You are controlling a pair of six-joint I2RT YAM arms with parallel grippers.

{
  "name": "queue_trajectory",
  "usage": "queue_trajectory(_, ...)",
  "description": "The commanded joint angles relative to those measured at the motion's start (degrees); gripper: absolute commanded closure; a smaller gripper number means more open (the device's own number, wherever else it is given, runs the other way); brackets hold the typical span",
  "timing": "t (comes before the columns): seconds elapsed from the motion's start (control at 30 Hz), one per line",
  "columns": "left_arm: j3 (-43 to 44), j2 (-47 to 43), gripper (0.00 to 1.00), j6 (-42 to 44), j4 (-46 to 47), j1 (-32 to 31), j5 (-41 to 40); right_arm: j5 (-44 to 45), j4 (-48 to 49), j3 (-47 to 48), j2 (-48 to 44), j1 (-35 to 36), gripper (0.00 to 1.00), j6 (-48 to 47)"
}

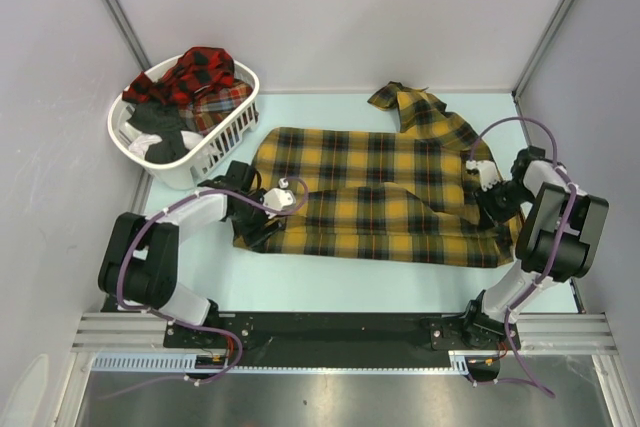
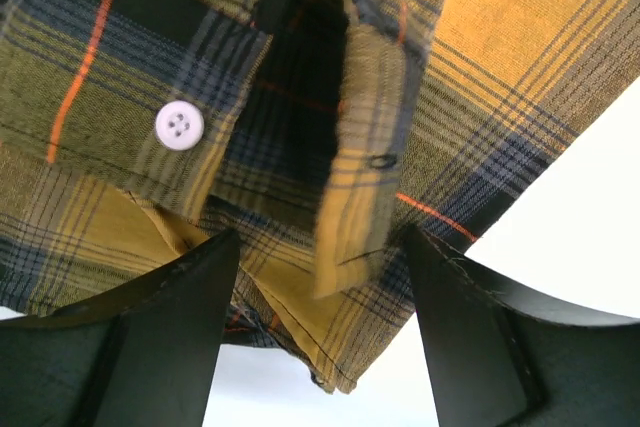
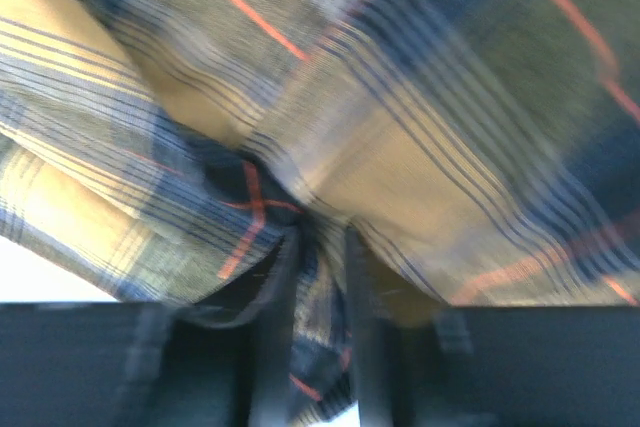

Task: Fold and stack the long sleeve shirts
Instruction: Fold the shirt

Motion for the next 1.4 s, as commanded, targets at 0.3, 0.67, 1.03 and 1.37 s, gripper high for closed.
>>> queue_trajectory(0.3, 4.03, -10.92, 0.18, 0.35, -11.21, 1.38, 0.11, 0.55, -19.75, 13.37, -4.80, -10.53, 0.49, 1.34)
queue_trajectory(0.67, -4.93, -15.51, 0.20, 13.02, -8.87, 0.59, 3.46, 4.31, -9.93, -0.16, -5.79, -11.42, 0.50, 10.39)
queue_trajectory(1.03, -10.38, -9.88, 0.19, 16.09, 0.29, -0.12, -4.18, 12.39, -0.79, -7.46, -2.43, -7.73, 0.49, 19.10)
queue_trajectory(1.37, -10.91, -7.85, 0.45, 16.53, -1.37, -0.21, -5.42, 14.26, -3.75, -6.42, -6.38, -10.00, 0.52, 15.15)
